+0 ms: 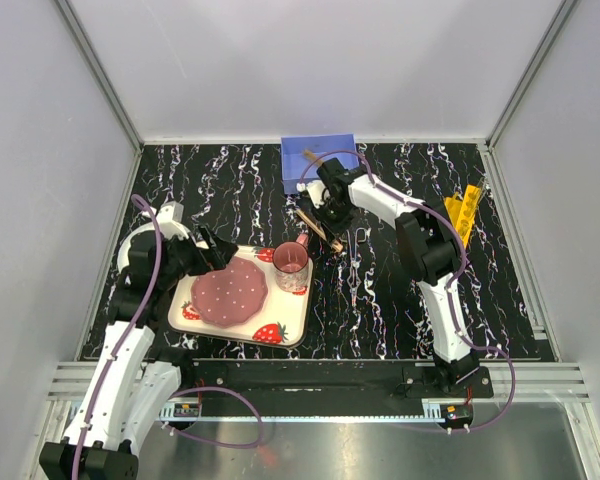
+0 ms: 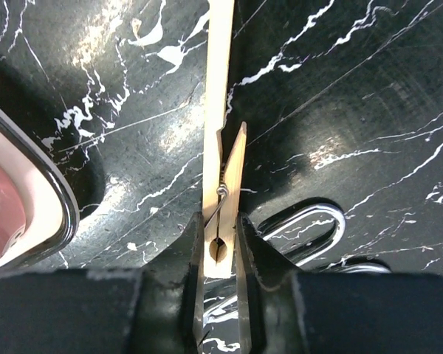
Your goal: Organize the chemistry lab equipment
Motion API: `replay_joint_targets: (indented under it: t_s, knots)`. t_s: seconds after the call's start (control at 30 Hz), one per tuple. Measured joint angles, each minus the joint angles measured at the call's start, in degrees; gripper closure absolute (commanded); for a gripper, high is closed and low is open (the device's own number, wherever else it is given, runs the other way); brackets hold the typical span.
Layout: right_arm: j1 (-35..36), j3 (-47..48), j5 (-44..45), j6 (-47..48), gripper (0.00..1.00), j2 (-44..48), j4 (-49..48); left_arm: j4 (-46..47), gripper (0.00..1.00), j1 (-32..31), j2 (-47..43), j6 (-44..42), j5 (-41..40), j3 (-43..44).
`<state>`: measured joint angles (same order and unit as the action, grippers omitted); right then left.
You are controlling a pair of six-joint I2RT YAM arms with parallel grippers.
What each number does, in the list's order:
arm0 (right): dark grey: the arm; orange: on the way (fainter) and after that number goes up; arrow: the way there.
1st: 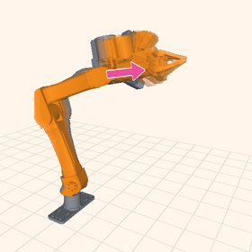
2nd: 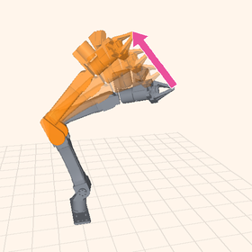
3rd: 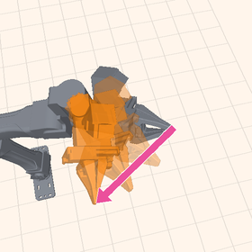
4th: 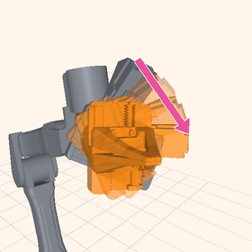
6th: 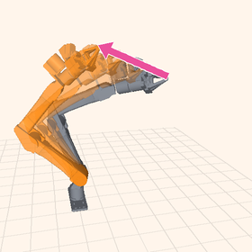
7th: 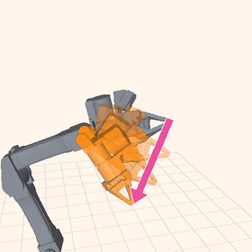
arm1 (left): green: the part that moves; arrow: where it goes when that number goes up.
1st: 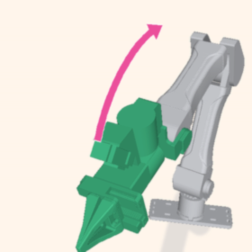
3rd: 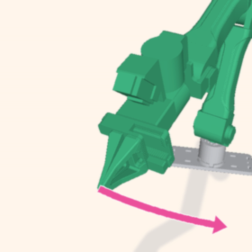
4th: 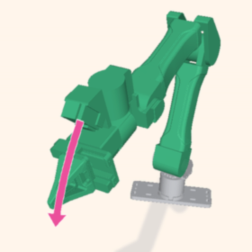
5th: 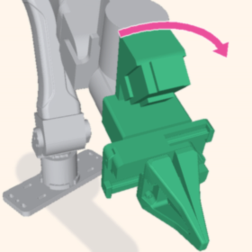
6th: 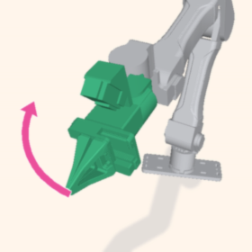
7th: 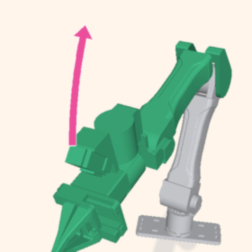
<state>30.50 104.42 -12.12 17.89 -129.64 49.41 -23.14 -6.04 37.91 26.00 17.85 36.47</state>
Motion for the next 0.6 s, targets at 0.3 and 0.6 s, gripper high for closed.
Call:
replay_joint_targets:
  t_s: [0.3,0.6]
  knots:
    - [0.04,4.33,2.71,2.91,0.88,0.00,0.44,-0.92,0.01,0.00,-0.37,0.02,0.11,-0.50]
    - [-0.35,16.70,9.84,12.31,0.86,0.20,1.27,-1.22,0.01,0.00,-0.33,0.02,0.20,-0.50]
